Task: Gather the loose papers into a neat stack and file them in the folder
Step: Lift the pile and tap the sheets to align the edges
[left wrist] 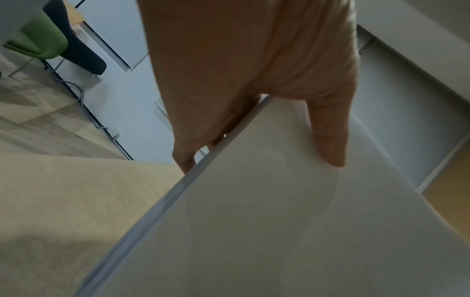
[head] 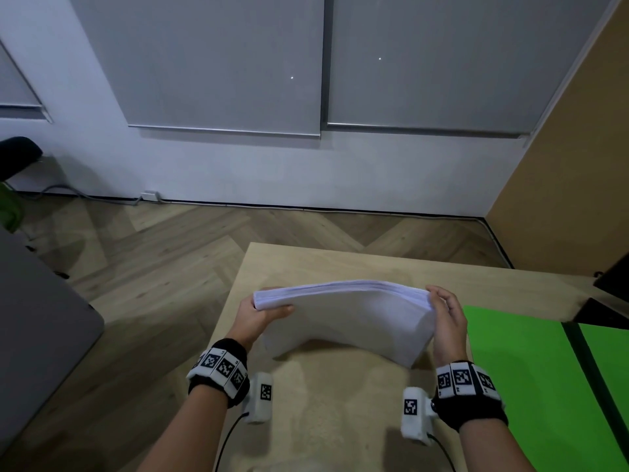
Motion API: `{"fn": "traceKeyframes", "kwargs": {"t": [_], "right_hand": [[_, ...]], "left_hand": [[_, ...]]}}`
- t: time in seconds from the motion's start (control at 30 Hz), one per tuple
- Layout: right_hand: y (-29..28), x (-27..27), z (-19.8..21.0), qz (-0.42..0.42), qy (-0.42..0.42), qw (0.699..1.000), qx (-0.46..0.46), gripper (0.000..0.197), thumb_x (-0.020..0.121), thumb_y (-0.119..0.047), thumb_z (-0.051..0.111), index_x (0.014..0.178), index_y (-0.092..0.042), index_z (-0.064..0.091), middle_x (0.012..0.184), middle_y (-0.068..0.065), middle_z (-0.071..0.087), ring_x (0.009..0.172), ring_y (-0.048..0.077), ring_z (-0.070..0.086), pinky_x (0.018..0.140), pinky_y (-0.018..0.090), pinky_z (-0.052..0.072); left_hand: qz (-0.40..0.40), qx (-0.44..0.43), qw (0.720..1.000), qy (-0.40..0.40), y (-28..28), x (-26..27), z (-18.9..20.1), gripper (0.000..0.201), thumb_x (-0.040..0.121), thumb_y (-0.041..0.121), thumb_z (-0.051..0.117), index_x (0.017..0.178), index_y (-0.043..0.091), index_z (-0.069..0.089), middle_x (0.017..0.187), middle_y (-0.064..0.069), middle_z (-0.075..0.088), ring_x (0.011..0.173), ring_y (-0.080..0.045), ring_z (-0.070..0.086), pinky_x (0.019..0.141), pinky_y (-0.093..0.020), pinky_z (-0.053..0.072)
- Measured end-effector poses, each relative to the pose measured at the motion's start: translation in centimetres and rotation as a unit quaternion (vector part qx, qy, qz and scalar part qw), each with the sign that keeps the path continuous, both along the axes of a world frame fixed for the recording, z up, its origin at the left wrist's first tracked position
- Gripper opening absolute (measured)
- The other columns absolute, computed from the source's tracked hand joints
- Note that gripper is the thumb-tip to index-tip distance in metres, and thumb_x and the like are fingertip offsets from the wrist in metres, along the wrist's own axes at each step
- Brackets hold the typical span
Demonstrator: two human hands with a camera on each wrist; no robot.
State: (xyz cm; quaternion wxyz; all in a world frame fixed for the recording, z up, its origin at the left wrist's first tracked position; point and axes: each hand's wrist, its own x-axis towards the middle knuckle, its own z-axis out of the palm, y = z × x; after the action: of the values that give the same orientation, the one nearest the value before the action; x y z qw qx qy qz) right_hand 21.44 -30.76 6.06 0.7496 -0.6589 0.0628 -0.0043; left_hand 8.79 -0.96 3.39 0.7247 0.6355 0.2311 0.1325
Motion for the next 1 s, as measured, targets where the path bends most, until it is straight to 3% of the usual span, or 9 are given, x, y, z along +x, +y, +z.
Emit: {"fn": "traceKeyframes", "kwargs": {"t": [0.13, 0.27, 0.4, 0.5, 0.57, 0.67, 0.83, 0.93, 1.0], "right_hand": [[-0.3, -0.9, -0.3, 0.100, 0.038, 0.994, -0.022, 0.041, 0.084, -0.032, 0.066, 0.122, -0.026, 0.053, 0.110, -0.005, 0.059, 0.092, 0.013, 0.059, 0.078, 0.032, 0.049], [-0.2, -1.3, -1.4, 0.100, 0.072, 0.988, -0.095, 0.030, 0.071, -0.009, 0.080, 0.098, -0.012, 0.066, 0.100, 0.013, 0.070, 0.082, 0.023, 0.066, 0.076, 0.032, 0.052], [-0.9, -1.0, -0.1, 0.101, 0.038, 0.993, -0.041, 0.023, 0.072, -0.003, 0.077, 0.089, -0.016, 0.068, 0.083, 0.002, 0.073, 0.066, 0.008, 0.071, 0.063, 0.020, 0.056], [-2.2, -0.7, 0.5, 0.163, 0.009, 0.986, -0.033, 0.025, 0.073, -0.009, 0.077, 0.096, -0.014, 0.069, 0.082, -0.004, 0.077, 0.075, 0.005, 0.072, 0.063, 0.011, 0.054], [-2.3, -0.7, -0.1, 0.200, 0.024, 0.978, -0.054, 0.037, 0.071, -0.008, 0.079, 0.106, -0.013, 0.067, 0.093, -0.001, 0.077, 0.084, 0.009, 0.072, 0.066, 0.014, 0.055], [-1.7, -1.2, -1.7, 0.196, 0.074, 0.976, -0.056, 0.039, 0.067, -0.004, 0.081, 0.103, -0.013, 0.068, 0.095, 0.007, 0.076, 0.078, 0.016, 0.073, 0.062, 0.026, 0.057], [-1.1, -1.3, -2.2, 0.185, 0.053, 0.980, -0.058, 0.038, 0.052, -0.016, 0.087, 0.084, -0.014, 0.066, 0.087, 0.010, 0.072, 0.082, 0.026, 0.067, 0.075, 0.035, 0.052], [-1.3, -1.1, -2.4, 0.213, 0.069, 0.973, -0.056, 0.072, 0.039, -0.033, 0.093, 0.102, -0.013, 0.066, 0.096, 0.005, 0.075, 0.089, 0.024, 0.070, 0.081, 0.037, 0.055], [-1.4, -0.8, -3.1, 0.220, 0.081, 0.969, -0.082, 0.068, 0.051, -0.028, 0.091, 0.112, -0.015, 0.066, 0.105, 0.007, 0.074, 0.097, 0.024, 0.070, 0.088, 0.042, 0.054]], "left_hand": [[-0.010, 0.003, 1.000, 0.023, 0.1, 0.3, 0.2, 0.066, 0.047, 0.020, 0.086, 0.110, 0.003, 0.071, 0.108, -0.014, 0.075, 0.097, -0.022, 0.072, 0.077, -0.027, 0.058], [-0.017, 0.020, 0.999, 0.045, -0.5, 1.0, 0.4, 0.054, 0.062, 0.013, 0.080, 0.113, 0.001, 0.069, 0.113, -0.018, 0.072, 0.109, -0.032, 0.067, 0.091, -0.040, 0.054], [-0.003, 0.048, 0.999, 0.009, -0.7, 0.9, 2.2, 0.030, 0.078, 0.003, 0.074, 0.109, 0.002, 0.072, 0.105, -0.013, 0.074, 0.095, -0.023, 0.070, 0.080, -0.029, 0.057], [-0.029, 0.066, 0.997, -0.008, -0.1, 0.1, 3.5, 0.030, 0.077, 0.002, 0.074, 0.106, 0.006, 0.073, 0.100, -0.005, 0.076, 0.088, -0.012, 0.070, 0.072, -0.016, 0.054], [-0.031, 0.053, 0.998, 0.005, 0.2, -0.2, 3.3, 0.040, 0.069, 0.004, 0.078, 0.108, 0.007, 0.072, 0.099, -0.004, 0.075, 0.086, -0.009, 0.070, 0.070, -0.014, 0.053], [-0.038, 0.036, 0.998, 0.036, -0.3, -0.4, 2.4, 0.052, 0.054, 0.015, 0.081, 0.103, 0.002, 0.072, 0.092, -0.007, 0.073, 0.081, -0.014, 0.067, 0.068, -0.019, 0.051], [-0.020, 0.042, 0.997, 0.066, -0.8, 0.2, 2.5, 0.036, 0.056, 0.004, 0.063, 0.090, -0.002, 0.069, 0.082, -0.009, 0.065, 0.073, -0.018, 0.057, 0.061, -0.021, 0.042], [-0.011, 0.053, 0.995, 0.082, -0.4, 0.3, 2.3, 0.034, 0.045, 0.000, 0.045, 0.073, 0.003, 0.064, 0.069, -0.008, 0.053, 0.064, -0.019, 0.045, 0.052, -0.022, 0.032], [-0.011, 0.062, 0.992, 0.106, -0.3, 0.2, 2.1, 0.030, 0.040, 0.001, 0.039, 0.062, 0.007, 0.058, 0.062, -0.006, 0.044, 0.059, -0.018, 0.036, 0.048, -0.022, 0.025]]}}
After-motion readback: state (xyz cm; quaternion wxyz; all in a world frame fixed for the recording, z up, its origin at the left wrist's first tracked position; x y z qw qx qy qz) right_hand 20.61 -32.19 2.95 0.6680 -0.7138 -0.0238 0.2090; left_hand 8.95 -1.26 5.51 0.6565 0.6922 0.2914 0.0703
